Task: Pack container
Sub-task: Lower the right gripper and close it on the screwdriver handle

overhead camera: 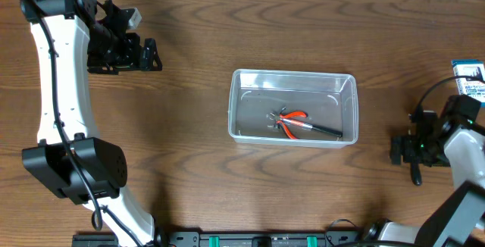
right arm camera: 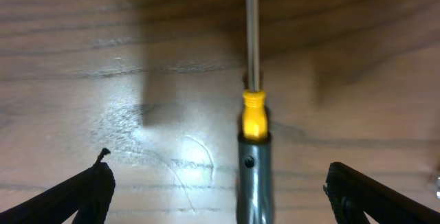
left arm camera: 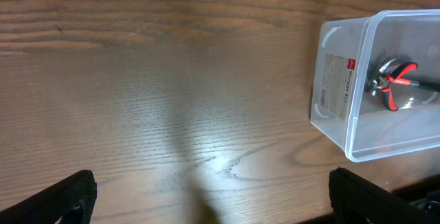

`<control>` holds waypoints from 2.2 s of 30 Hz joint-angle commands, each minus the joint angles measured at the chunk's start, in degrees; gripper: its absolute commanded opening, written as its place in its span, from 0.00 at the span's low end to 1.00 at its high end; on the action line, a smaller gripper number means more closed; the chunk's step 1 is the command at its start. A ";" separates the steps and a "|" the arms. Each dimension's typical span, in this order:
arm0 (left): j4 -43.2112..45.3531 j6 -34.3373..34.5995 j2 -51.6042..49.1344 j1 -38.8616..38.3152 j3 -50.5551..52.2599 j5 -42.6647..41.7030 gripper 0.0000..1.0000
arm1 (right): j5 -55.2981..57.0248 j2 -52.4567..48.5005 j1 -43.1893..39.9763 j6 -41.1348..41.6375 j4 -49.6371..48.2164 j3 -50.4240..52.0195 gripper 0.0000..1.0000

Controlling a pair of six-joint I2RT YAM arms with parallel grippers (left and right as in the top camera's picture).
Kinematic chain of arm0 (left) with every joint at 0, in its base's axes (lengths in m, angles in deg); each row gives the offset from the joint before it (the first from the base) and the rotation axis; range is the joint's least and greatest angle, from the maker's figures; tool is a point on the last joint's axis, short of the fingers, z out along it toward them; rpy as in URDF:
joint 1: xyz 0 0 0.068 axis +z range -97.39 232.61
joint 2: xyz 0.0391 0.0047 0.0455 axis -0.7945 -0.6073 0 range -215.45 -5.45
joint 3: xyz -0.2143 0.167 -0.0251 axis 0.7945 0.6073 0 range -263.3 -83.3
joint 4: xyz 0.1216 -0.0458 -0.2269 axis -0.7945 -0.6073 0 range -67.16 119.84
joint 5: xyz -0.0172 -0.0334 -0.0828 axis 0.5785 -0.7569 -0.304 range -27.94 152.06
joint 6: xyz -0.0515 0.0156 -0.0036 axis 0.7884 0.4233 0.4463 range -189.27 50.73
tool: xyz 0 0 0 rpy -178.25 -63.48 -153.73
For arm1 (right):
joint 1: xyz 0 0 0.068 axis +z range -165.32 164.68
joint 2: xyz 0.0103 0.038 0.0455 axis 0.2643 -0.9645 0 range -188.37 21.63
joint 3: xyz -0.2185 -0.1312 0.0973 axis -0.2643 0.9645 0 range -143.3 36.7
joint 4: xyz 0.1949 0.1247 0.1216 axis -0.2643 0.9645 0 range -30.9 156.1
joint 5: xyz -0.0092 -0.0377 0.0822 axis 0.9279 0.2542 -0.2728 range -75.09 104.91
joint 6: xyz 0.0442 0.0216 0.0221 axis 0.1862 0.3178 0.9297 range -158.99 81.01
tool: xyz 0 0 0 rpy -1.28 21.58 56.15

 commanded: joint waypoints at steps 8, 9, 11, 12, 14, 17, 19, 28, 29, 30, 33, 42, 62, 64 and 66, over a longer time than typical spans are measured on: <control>-0.31 -0.31 -0.37 -0.02 -0.17 0.50 0.98 | 2.34 -4.20 -0.37 1.16 -1.18 0.26 0.99; -0.31 -0.31 -0.37 -0.02 -0.17 0.50 0.98 | 3.23 -4.20 -0.37 1.16 -1.20 0.28 0.99; -0.31 -0.31 -0.37 -0.02 -0.17 0.50 0.98 | 4.11 -4.20 -0.37 1.14 -1.27 0.28 0.99; -0.31 -0.33 -0.37 -0.02 -0.17 0.50 0.98 | 4.09 -4.22 -0.37 1.14 -1.44 0.28 0.99; -0.33 -0.31 -0.37 -0.02 -0.17 0.50 0.98 | 4.09 -4.22 -0.37 1.14 -1.75 0.28 0.99; -0.31 -0.31 -0.37 -0.02 -0.17 0.50 0.98 | 4.00 -4.46 -0.37 0.35 -2.21 0.28 0.99; -0.31 -0.31 -0.37 -0.02 -0.17 0.50 0.98 | 4.00 -4.92 -0.37 -0.90 -2.29 0.28 0.99; -0.31 -0.31 -0.37 -0.02 -0.17 0.50 0.98 | 1.84 -8.31 -0.37 -1.68 -2.91 0.28 0.99; -0.31 -0.31 -0.37 -0.02 -0.17 0.50 0.98 | 1.84 -8.50 -0.37 -1.68 -2.97 0.28 0.99; -0.31 -0.33 -0.37 -0.02 -0.17 0.50 0.98 | 1.81 -8.66 -0.37 -1.68 -3.15 0.28 0.99; -0.31 -0.31 -0.37 -0.02 -0.17 0.50 0.98 | 1.60 -8.66 -0.37 -1.70 -3.50 0.28 0.99; -0.31 -0.31 -0.37 -0.02 -0.17 0.50 0.98 | 1.20 -8.66 -0.59 -1.88 -4.20 0.28 0.99; -0.31 -0.31 -0.37 -0.02 -0.17 0.50 0.98 | 1.77 -8.66 -0.63 -1.92 -4.59 0.28 0.96; -0.31 -0.31 -0.37 -0.02 -0.17 0.50 0.98 | 1.88 -8.66 -0.66 -2.16 -4.37 0.28 0.86; -0.31 -0.31 -0.37 -0.02 -0.17 0.50 0.98 | 1.88 -8.66 -0.74 -3.02 -3.96 0.28 0.74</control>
